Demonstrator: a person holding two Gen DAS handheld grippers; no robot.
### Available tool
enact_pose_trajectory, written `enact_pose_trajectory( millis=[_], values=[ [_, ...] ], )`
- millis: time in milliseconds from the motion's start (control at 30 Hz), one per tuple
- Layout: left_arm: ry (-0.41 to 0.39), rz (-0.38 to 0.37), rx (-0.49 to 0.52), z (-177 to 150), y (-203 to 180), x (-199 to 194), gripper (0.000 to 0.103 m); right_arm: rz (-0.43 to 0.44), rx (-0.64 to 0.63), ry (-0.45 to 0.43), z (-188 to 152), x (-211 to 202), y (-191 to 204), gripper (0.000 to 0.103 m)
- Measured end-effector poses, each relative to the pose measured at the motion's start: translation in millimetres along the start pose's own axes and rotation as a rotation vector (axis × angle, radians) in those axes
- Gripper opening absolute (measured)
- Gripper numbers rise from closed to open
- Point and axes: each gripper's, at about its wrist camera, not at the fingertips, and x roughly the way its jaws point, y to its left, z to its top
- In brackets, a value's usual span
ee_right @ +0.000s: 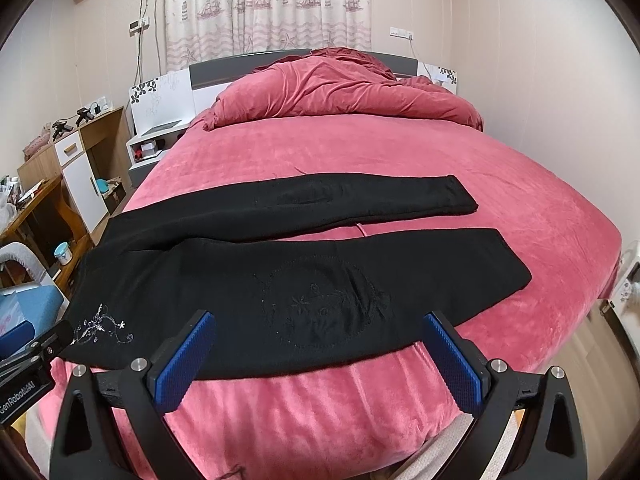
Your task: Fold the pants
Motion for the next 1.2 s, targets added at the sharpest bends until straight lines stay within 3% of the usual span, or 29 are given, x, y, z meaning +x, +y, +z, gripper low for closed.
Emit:
enact_pose_trajectory(
  millis=[1200],
  values=[
    [0.024,-0.007,-0.008,-4.0,3.0,6.6,0.079,0.005,-0.005,0.008,-2.1,3.6,1.3,0.103]
  ],
)
